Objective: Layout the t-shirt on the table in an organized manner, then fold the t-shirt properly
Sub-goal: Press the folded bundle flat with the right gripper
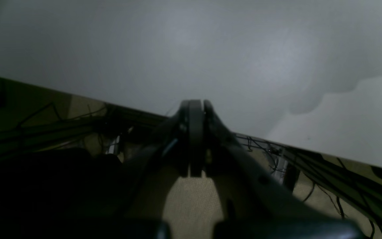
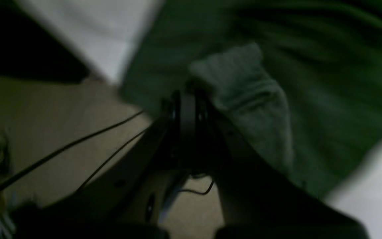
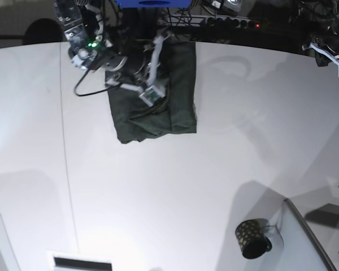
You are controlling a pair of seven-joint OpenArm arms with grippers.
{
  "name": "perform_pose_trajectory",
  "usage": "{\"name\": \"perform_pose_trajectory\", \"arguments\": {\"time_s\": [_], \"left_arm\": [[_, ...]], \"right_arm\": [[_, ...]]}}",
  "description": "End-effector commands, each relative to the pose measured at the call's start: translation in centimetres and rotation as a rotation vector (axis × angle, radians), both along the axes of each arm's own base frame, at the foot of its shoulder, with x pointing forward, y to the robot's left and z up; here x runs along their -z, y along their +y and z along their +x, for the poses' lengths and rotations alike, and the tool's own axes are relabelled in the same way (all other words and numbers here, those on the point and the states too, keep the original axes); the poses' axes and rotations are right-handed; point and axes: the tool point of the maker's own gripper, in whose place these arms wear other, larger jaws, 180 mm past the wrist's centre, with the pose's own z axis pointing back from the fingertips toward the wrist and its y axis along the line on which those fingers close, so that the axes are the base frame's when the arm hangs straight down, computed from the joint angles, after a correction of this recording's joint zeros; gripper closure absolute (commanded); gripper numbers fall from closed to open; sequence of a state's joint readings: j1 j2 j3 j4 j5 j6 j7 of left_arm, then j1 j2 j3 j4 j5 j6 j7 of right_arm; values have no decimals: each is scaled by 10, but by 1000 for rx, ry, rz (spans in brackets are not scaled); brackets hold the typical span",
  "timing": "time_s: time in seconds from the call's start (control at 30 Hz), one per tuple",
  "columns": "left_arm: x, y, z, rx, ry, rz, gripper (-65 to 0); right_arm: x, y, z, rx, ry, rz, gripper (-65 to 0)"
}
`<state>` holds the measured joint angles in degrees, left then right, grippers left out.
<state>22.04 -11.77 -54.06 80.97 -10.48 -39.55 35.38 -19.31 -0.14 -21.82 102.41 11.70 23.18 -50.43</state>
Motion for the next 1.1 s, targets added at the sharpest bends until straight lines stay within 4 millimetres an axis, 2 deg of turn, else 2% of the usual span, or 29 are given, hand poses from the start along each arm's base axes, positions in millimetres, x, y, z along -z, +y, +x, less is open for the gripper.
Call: {"name": "perform_pose_trajectory", "arguments": {"time_s": [0.0,0.03,0.23,0.33,0.47,0.53,0.6,0.7,0.73,0.8,0.83,0.9,1.0,1.07], "left_arm": [[-12,8,7,15,-32,27,0],[-12,8,7,16,-31,30,0],[-10,10,4,14,-21,28,0],[-10,10,5,14,-22,28,0],[-10,10,5,14,-22,30,0],[-10,10,5,14,-22,30,0],[-10,10,5,14,-22,30,0],[-7,10,2,10,-14,24,0],[-7,10,2,9,-12,22,0],[-6,10,1,7,-12,22,0],[-7,11,1,6,-12,23,0],[-7,12,0,3,-13,24,0],[-7,12,0,3,-13,24,0],[-7,12,0,3,-13,24,0]], "right_arm": [[-10,12,2,-25,-32,39,-2],[-10,17,-1,-43,-34,40,-2],[-7,17,-2,-80,-33,17,-2],[-3,19,-10,-181,-29,-37,-3],[-22,21,-11,-284,-87,-82,-8],[-33,19,-6,-288,-112,-95,-56],[-44,18,-2,-286,-137,-97,-140],[-49,18,2,-286,-151,-99,-260],[-49,18,2,-286,-150,-101,-285],[-49,18,3,-278,-153,-97,-291],[-50,17,7,-269,-161,-98,-291],[-54,5,30,-186,-199,-79,-291],[-49,-29,72,-9,-226,-73,-299],[-36,-50,92,94,-190,-85,-299]]}}
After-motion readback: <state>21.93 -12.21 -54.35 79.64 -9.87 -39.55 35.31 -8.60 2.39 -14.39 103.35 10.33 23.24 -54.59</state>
